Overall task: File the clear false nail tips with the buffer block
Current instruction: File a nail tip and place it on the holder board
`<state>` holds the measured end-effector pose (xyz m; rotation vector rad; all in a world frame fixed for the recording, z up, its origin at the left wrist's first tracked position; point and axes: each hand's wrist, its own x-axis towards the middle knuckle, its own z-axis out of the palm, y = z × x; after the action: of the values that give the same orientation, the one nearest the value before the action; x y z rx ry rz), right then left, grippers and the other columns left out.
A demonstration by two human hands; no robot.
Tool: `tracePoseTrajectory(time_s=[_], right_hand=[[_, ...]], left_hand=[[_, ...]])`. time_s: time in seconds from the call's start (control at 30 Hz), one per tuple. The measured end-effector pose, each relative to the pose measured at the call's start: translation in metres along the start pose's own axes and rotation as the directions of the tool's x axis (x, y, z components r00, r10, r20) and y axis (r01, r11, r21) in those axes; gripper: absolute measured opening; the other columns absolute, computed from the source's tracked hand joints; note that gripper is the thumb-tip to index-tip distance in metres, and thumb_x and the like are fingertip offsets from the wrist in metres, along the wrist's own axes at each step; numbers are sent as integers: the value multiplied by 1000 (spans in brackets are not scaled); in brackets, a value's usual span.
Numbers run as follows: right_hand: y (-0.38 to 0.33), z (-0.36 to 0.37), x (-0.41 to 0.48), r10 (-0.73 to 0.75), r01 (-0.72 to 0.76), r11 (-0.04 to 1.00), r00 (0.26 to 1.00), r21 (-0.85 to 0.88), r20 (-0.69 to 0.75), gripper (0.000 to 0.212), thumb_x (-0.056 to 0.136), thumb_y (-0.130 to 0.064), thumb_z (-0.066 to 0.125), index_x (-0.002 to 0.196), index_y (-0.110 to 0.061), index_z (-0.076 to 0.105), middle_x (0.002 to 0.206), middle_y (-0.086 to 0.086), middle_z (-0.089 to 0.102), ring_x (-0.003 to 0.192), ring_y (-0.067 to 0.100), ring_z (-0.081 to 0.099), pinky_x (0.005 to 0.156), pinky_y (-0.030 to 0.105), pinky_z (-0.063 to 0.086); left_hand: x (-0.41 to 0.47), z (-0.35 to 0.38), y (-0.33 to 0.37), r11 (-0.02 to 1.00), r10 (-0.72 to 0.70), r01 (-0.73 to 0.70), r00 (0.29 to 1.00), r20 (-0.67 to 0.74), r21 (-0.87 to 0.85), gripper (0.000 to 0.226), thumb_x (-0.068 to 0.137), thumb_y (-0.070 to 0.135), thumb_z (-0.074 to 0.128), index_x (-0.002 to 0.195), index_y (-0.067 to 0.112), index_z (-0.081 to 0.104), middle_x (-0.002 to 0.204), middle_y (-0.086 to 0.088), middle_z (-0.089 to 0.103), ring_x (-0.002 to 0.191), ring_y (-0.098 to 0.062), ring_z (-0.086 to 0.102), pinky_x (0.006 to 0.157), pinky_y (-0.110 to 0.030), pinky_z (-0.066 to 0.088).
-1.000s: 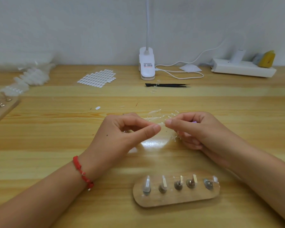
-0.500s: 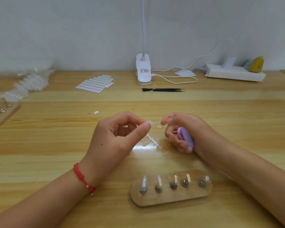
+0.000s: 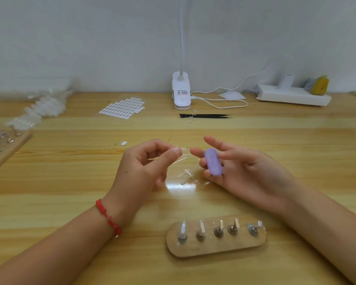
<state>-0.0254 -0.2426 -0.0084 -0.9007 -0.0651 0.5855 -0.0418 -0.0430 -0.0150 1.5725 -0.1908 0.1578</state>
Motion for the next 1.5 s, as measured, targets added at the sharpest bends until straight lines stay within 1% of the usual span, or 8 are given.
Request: tracePoseTrajectory(time_s=[0.13, 0.23, 0.37, 0.5, 0.77, 1.03, 1.27, 1.5], right_hand=[[3, -1, 0, -44, 44, 999, 998, 1, -34, 45, 80, 3, 61, 123, -6, 59, 108, 19, 71, 97, 27, 71, 81, 36, 58], [4, 2, -2, -74, 72, 996, 997, -55, -27, 41, 72, -5, 73, 112, -14, 71, 111, 14, 72, 97, 24, 71, 76, 32, 58], [5, 6, -2, -107, 98, 976, 994, -195, -34, 26, 67, -13, 74, 90, -24, 80, 103, 5, 74, 83, 14, 71, 68, 24, 57], [7, 5, 0, -103, 94, 961, 994, -260, -21, 28, 67, -7, 73, 90, -21, 80, 92, 4, 74, 81, 15, 71, 66, 26, 58], [8, 3, 0, -104, 97, 947, 995, -305, -7, 30, 63, -10, 76, 91, -19, 79, 98, 8, 74, 83, 18, 72, 67, 27, 58], [9, 2, 0, -109, 100, 939, 994, -329, -7, 32, 59, -12, 78, 91, -18, 79, 93, 7, 74, 80, 18, 72, 66, 27, 58], [9, 2, 0, -140, 124, 963, 989, -240, -49, 21, 70, -6, 72, 85, -19, 80, 96, 8, 75, 79, 19, 72, 65, 28, 59], [10, 3, 0, -135, 128, 944, 991, -303, -3, 23, 72, -2, 68, 87, -17, 79, 88, 6, 73, 75, 17, 71, 64, 28, 58]], left_hand=[[-1, 2, -1, 999, 26, -29, 994, 109, 30, 16, 75, 26, 66, 71, 11, 65, 48, 9, 49, 38, -9, 39, 45, -15, 36], [-3, 4, -1, 998, 42, -50, 984, 174, 45, 16, 78, 26, 64, 75, 10, 64, 53, 11, 53, 39, -9, 41, 47, -16, 38], [-1, 4, -1, 997, 35, -45, 988, 148, 63, 16, 79, 29, 62, 77, 13, 64, 58, 12, 52, 39, -9, 42, 47, -16, 38], [-2, 4, 0, 996, 44, -54, 991, 127, 78, 17, 83, 33, 66, 75, 17, 63, 59, 14, 53, 39, -8, 41, 46, -15, 37], [-3, 6, 1, 992, 19, -37, 989, 145, 119, 19, 77, 33, 59, 75, 14, 60, 59, 11, 53, 35, -7, 39, 41, -15, 33], [-4, 6, 0, 983, 34, -59, 989, 143, 172, 14, 88, 17, 62, 75, 14, 60, 59, 13, 54, 36, 1, 44, 39, -14, 33], [-5, 6, 0, 979, 47, -74, 988, 145, 190, 14, 88, 13, 62, 74, 12, 60, 60, 12, 54, 38, 2, 48, 42, -12, 33], [-6, 7, 0, 963, 95, -125, 987, 133, 239, 16, 88, 13, 63, 72, 15, 61, 59, 13, 54, 38, 0, 40, 44, -11, 32]])
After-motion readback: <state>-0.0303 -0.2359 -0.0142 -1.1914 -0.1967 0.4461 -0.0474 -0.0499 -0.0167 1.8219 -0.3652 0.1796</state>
